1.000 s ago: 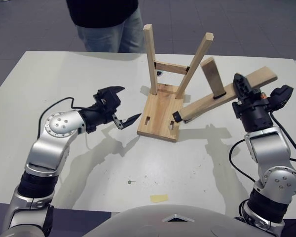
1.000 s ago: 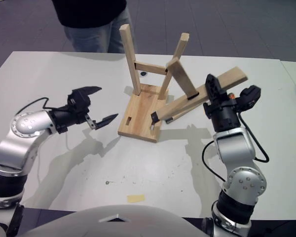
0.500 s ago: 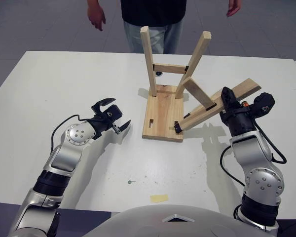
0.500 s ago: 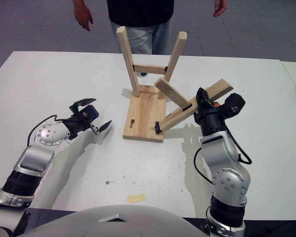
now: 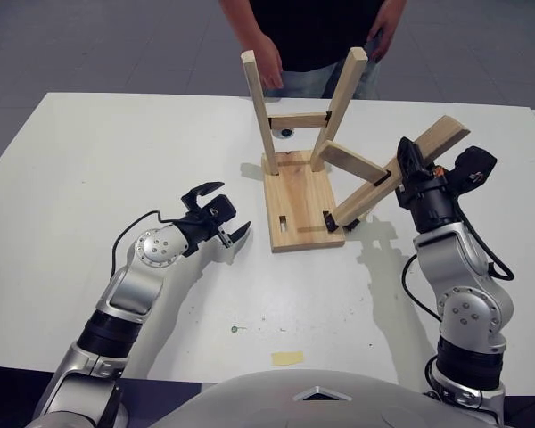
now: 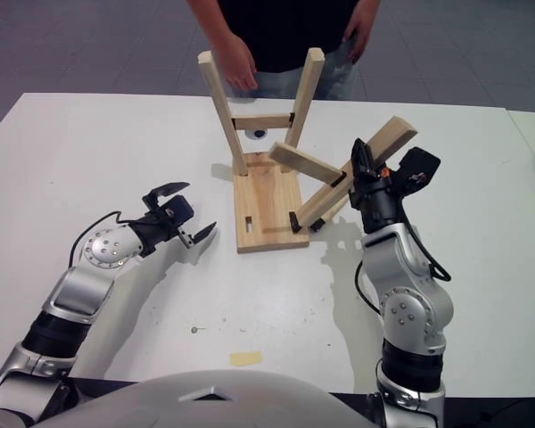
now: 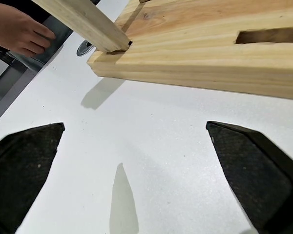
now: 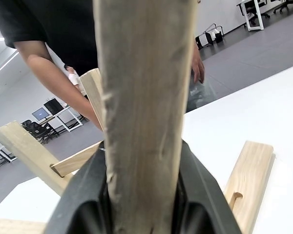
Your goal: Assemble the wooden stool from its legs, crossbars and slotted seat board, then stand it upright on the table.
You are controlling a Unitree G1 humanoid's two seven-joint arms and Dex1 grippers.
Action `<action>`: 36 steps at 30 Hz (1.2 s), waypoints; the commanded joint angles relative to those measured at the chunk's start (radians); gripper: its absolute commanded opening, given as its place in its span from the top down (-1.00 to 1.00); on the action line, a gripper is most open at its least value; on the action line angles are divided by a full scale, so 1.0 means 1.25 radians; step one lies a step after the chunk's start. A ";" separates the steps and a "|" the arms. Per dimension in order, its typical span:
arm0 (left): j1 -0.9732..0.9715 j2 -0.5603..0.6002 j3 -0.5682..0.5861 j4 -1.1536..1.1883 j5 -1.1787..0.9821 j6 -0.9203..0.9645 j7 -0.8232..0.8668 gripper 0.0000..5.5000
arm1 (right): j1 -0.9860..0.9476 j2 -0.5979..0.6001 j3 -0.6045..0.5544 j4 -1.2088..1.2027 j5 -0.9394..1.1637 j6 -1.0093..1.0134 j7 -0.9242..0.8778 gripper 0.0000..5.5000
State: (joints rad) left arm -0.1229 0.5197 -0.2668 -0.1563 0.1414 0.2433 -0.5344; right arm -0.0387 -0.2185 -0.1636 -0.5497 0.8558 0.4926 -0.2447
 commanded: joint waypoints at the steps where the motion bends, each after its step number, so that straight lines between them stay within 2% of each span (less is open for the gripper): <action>1: -0.005 -0.011 -0.014 -0.006 0.015 -0.002 -0.003 -0.96 | -0.014 -0.006 -0.003 0.028 -0.048 0.009 0.015 0.63; 8: -0.041 -0.025 -0.013 0.010 0.009 -0.003 -0.026 -0.96 | -0.020 0.003 -0.003 0.008 -0.113 -0.031 0.061 0.63; 17: -0.062 -0.106 0.079 -0.032 -0.104 0.085 0.003 -0.96 | -0.022 0.003 -0.008 0.007 -0.182 -0.078 0.149 0.63; 33: -0.040 -0.112 0.073 -0.038 -0.087 0.076 0.054 -0.96 | 0.016 0.009 0.018 0.079 -0.246 -0.076 0.247 0.63; 36: -0.048 -0.117 0.073 -0.030 -0.089 0.076 0.055 -0.96 | 0.014 -0.002 0.030 0.111 -0.235 -0.088 0.307 0.63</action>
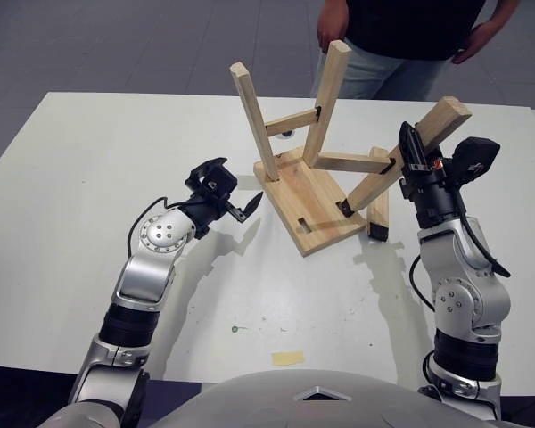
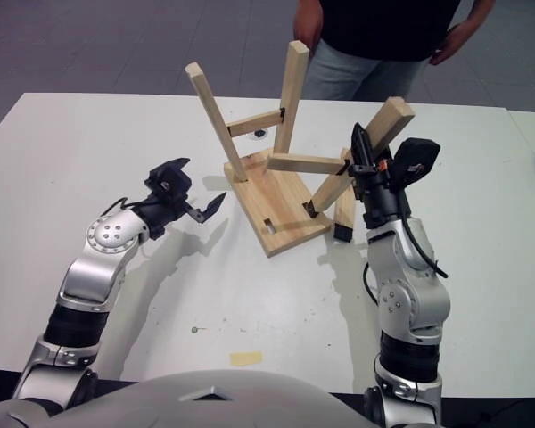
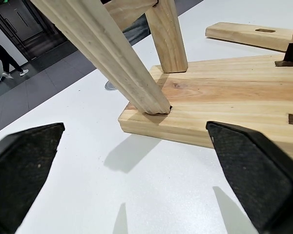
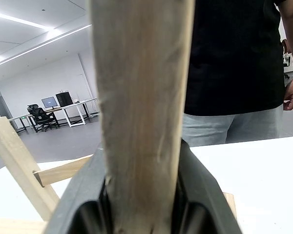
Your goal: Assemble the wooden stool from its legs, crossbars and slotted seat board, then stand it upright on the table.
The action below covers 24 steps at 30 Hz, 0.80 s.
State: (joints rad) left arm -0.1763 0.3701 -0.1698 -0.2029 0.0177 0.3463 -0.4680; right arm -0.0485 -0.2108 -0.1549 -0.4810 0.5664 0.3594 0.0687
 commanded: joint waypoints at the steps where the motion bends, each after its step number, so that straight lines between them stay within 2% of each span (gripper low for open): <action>1: -0.007 0.001 -0.006 0.007 0.008 -0.005 0.000 -0.96 | 0.018 -0.017 0.023 0.068 0.002 0.013 0.085 0.63; 5: -0.007 0.009 -0.015 0.012 0.011 -0.010 -0.010 -0.96 | -0.015 -0.069 0.027 0.123 0.006 0.003 0.197 0.63; 12: -0.021 0.013 -0.017 0.024 0.008 -0.011 -0.019 -0.96 | -0.033 -0.110 0.011 0.230 -0.020 0.000 0.253 0.63; 17: -0.017 0.018 -0.020 0.027 0.016 -0.018 -0.020 -0.96 | 0.010 -0.082 0.017 0.218 -0.020 0.024 0.216 0.63; 24: -0.009 0.008 -0.024 0.020 0.024 -0.017 -0.016 -0.96 | 0.178 -0.022 0.122 0.167 -0.121 -0.004 0.126 0.63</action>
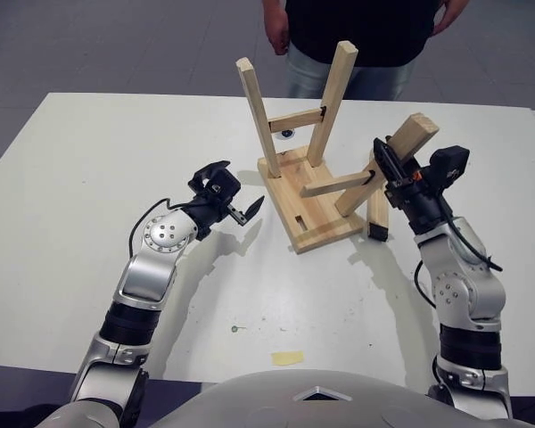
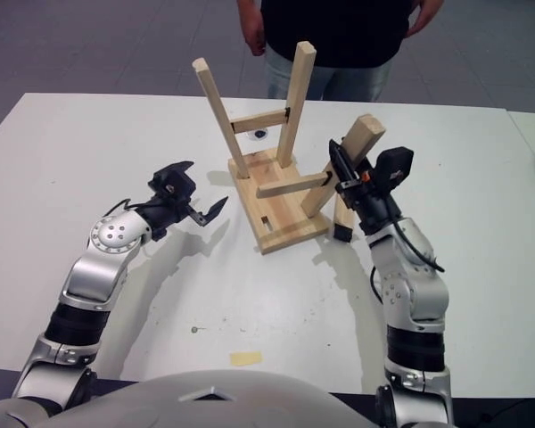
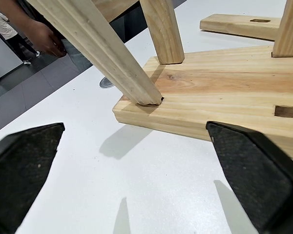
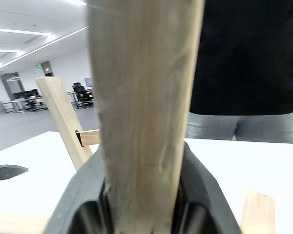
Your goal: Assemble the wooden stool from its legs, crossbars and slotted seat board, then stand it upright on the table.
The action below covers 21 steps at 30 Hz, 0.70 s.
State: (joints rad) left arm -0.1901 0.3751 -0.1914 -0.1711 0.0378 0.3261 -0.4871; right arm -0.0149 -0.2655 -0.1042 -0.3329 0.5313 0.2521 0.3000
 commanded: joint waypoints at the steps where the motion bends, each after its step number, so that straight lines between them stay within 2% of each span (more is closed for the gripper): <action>1: 0.004 0.005 -0.006 -0.007 0.008 0.000 -0.002 -0.96 | 0.151 0.026 0.086 0.038 -0.093 0.087 -0.072 0.63; 9: -0.007 0.009 -0.007 0.000 0.011 -0.003 -0.005 -0.96 | 0.011 0.033 0.030 -0.010 -0.051 0.117 -0.147 0.63; 20: -0.021 0.016 -0.001 0.025 0.014 -0.020 -0.011 -0.96 | -0.100 0.066 0.018 -0.160 -0.008 0.204 -0.204 0.63; 21: -0.024 0.016 0.000 0.025 0.014 -0.021 -0.011 -0.96 | -0.109 0.070 0.012 -0.169 -0.001 0.217 -0.213 0.50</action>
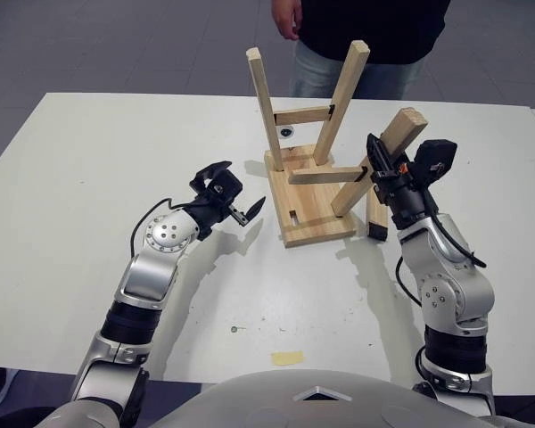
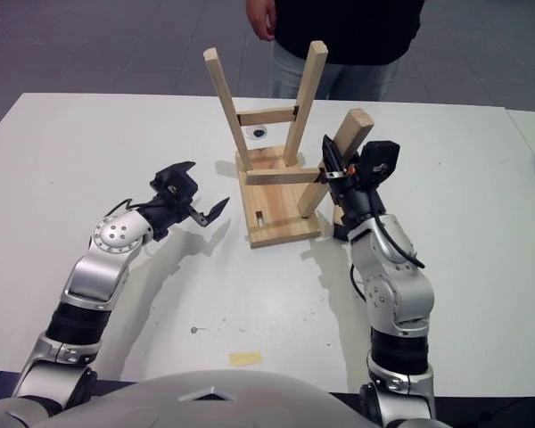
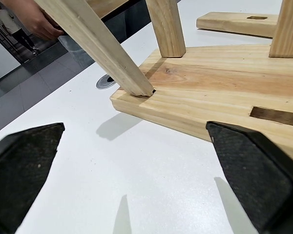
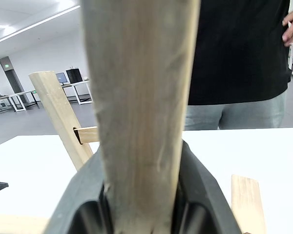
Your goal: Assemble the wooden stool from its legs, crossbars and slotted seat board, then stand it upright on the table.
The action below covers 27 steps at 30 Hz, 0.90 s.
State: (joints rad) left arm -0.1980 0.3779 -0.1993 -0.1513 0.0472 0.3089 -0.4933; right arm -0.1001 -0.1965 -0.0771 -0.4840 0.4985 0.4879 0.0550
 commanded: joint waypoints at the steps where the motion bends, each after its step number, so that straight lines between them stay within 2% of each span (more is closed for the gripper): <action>1: -0.026 0.014 0.005 0.016 0.005 -0.011 -0.011 -0.96 | -0.045 0.020 -0.017 -0.066 0.030 0.039 -0.031 0.48; 6: -0.051 0.006 0.021 0.027 -0.010 -0.013 -0.011 -0.96 | -0.126 0.017 -0.067 -0.134 0.066 0.086 -0.088 0.16; 10: -0.052 0.001 0.024 0.027 -0.012 -0.013 -0.008 -0.96 | -0.254 0.001 -0.132 -0.164 0.123 0.123 -0.144 -0.05; 19: -0.017 -0.009 0.041 0.003 -0.015 0.003 0.016 -0.96 | -0.532 -0.089 -0.286 -0.105 0.258 0.155 -0.247 -0.53; 22: -0.027 -0.009 0.043 0.009 -0.013 0.003 0.017 -0.96 | -0.496 -0.131 -0.313 -0.081 0.219 0.161 -0.263 -0.71; 25: -0.025 -0.008 0.046 0.004 -0.013 0.005 0.020 -0.96 | -0.336 -0.142 -0.314 -0.026 0.133 0.194 -0.281 -0.89; 27: -0.022 -0.006 0.045 0.007 -0.011 0.004 0.019 -0.96 | -0.223 -0.135 -0.278 -0.010 0.099 0.219 -0.262 -0.96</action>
State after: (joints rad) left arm -0.2277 0.3660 -0.1458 -0.1351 0.0348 0.3078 -0.4688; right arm -0.5300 -0.3743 -0.4685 -0.5250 0.6653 0.7140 -0.2875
